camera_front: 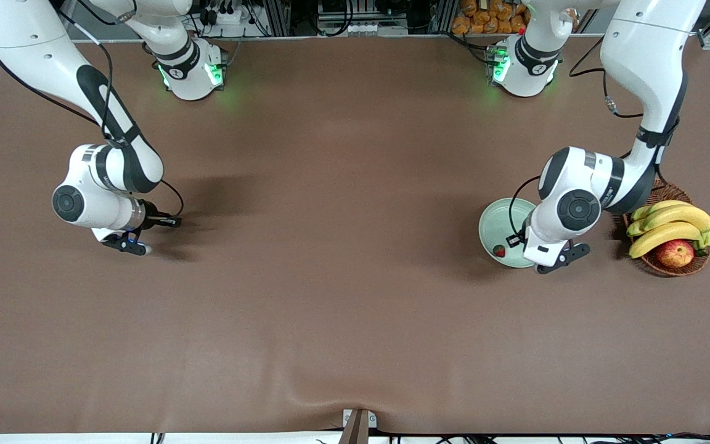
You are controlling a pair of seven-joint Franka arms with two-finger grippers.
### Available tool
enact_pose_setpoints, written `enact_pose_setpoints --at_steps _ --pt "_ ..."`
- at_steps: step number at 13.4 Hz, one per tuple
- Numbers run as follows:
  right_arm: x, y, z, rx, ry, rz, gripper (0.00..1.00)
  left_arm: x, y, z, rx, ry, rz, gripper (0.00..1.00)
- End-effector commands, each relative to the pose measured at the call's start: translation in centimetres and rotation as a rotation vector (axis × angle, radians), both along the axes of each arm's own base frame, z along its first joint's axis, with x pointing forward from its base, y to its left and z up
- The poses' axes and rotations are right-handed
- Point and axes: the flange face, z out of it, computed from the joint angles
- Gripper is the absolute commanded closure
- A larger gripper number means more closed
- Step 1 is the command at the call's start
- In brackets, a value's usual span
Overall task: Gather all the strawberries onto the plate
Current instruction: 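Release the strawberry onto the plate while the right gripper grasps the last strawberry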
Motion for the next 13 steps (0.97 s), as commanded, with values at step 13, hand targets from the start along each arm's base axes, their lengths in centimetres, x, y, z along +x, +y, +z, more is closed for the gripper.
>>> enact_pose_setpoints --at_steps 13 --pt "9.7 27.5 9.2 0.209 -0.277 0.217 0.93 0.0 0.3 -1.0 -0.01 -0.004 -0.004 0.76"
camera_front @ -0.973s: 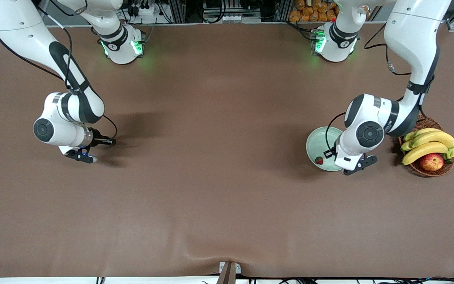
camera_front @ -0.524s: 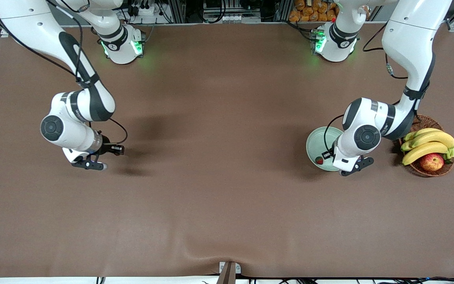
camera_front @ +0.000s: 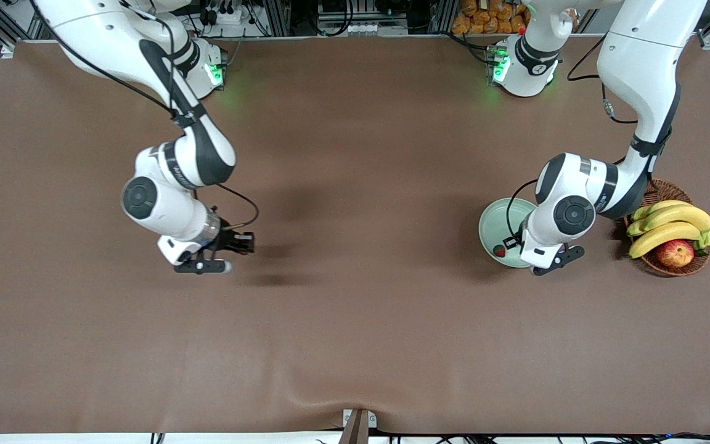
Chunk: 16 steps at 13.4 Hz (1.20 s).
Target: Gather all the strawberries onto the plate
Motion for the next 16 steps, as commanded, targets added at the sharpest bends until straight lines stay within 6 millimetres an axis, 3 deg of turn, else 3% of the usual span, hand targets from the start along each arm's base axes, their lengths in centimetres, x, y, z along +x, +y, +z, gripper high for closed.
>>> enact_pose_setpoints --at_steps 1,5,7,8,9,10,13,14,15,16 --pt "2.4 5.7 -0.2 0.049 -0.029 0.036 0.93 0.0 -0.1 0.5 -0.001 -0.011 -0.009 0.76" --pt "2.2 14.8 -2.5 0.102 -0.085 0.036 0.93 -0.3 0.0 0.4 0.001 -0.005 -0.008 0.77" --pt "1.5 19.1 -4.8 0.139 -0.144 -0.015 0.93 -0.3 -0.1 0.4 0.0 -0.007 -0.007 0.72" --pt "1.0 21.0 -5.8 0.156 -0.163 -0.036 0.93 -0.3 -0.1 0.4 0.002 -0.006 -0.001 0.57" --pt "0.2 23.0 -6.3 0.173 -0.174 -0.057 0.93 -0.3 -0.3 0.5 0.004 -0.009 0.004 0.14" --pt "-0.4 24.8 -6.8 0.183 -0.174 -0.07 0.92 -0.1 -0.4 1.5 0.006 -0.022 0.013 0.0" --pt "-1.5 27.4 -7.8 0.202 -0.156 -0.113 0.88 0.7 -1.4 6.2 0.016 -0.043 0.004 0.0" --pt "-1.7 27.6 -7.9 0.201 -0.153 -0.115 0.83 0.7 -2.6 7.6 0.014 -0.031 -0.006 0.0" --pt "-1.8 27.6 -8.1 0.2 -0.152 -0.115 0.71 1.0 -3.8 8.9 0.013 -0.027 -0.004 0.0" --pt "-2.0 27.9 -8.2 0.199 -0.151 -0.109 0.3 1.2 -5.5 10.1 -0.003 -0.028 0.014 0.0"
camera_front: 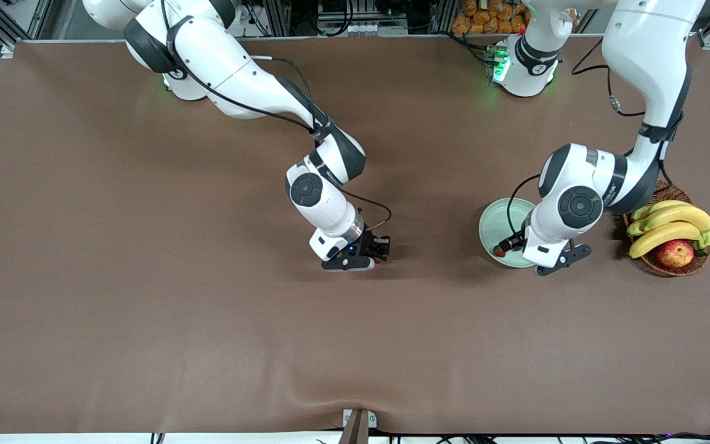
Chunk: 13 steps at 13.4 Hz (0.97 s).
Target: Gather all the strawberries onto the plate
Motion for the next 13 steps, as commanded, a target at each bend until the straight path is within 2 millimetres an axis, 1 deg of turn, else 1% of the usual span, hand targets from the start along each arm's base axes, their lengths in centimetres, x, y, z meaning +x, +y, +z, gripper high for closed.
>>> enact_pose_setpoints --at_steps 1,2,3,4,5,6,7,8,10,11,12,13 --pt "0.3 0.7 0.1 0.008 -0.004 -0.013 0.0 0.2 -4.8 3.9 -0.046 -0.008 0.044 0.0" --pt "0.9 0.2 0.7 0.004 -0.019 -0.016 0.0 0.3 -6.9 5.1 -0.078 -0.024 0.086 0.0" --pt "1.7 -0.6 2.0 0.0 -0.038 -0.025 0.0 0.3 -9.1 5.3 -0.1 -0.025 0.118 0.0" --pt "2.9 -2.0 3.0 -0.011 -0.05 -0.033 0.0 0.4 -11.4 5.5 -0.112 -0.035 0.135 0.0" --pt "4.3 -3.9 4.4 -0.022 -0.062 -0.047 0.0 0.2 -13.9 5.3 -0.121 -0.037 0.15 0.0" --pt "5.0 -5.6 5.5 -0.04 -0.059 -0.031 0.0 0.1 -16.2 4.8 -0.126 -0.038 0.172 0.0" --pt "6.3 -8.0 6.7 -0.064 -0.059 -0.01 0.0 0.3 -18.0 4.6 -0.135 -0.042 0.194 0.0" --pt "6.8 -9.7 7.5 -0.083 -0.05 0.006 0.0 0.3 -19.6 4.1 -0.139 -0.042 0.204 0.0" --pt "8.2 -14.4 10.3 -0.11 -0.074 0.01 0.0 0.7 -21.9 2.8 -0.162 -0.056 0.159 0.0" --pt "8.6 -17.1 11.5 -0.126 -0.08 0.026 0.0 1.3 -23.4 2.2 -0.189 -0.088 0.136 0.0" --pt "8.3 -19.2 12.6 -0.137 -0.081 0.034 0.0 1.6 -25.3 1.8 -0.223 -0.121 0.122 0.0" --pt "8.5 -22.3 13.7 -0.149 -0.086 0.026 0.0 2.0 -26.2 1.0 -0.253 -0.144 0.105 0.0"
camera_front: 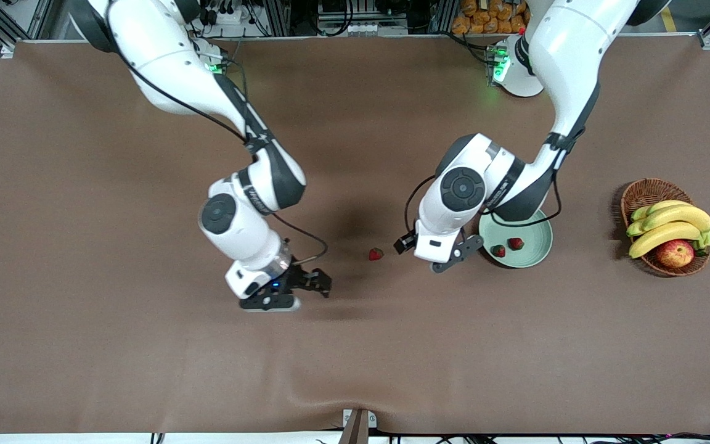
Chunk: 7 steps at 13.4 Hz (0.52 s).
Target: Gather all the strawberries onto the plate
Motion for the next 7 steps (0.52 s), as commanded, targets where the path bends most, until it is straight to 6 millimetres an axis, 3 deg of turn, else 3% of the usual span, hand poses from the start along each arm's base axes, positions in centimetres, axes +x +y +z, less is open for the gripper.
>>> enact_pose_setpoints --at_steps 1,3,7 --pt "-2.0 -6.4 3.4 -0.03 0.008 0.031 0.0 1.4 -2.9 -2.2 -0.044 -0.083 -0.127 0.0" --pt "-2.4 -10.5 5.5 -0.063 0.056 0.072 0.0 1.3 -3.1 -4.3 -0.013 -0.125 -0.406 0.0" --pt "-2.7 -17.6 10.0 -0.172 0.104 0.099 0.0 0.1 -5.2 -6.9 -0.034 -0.172 -0.641 0.0"
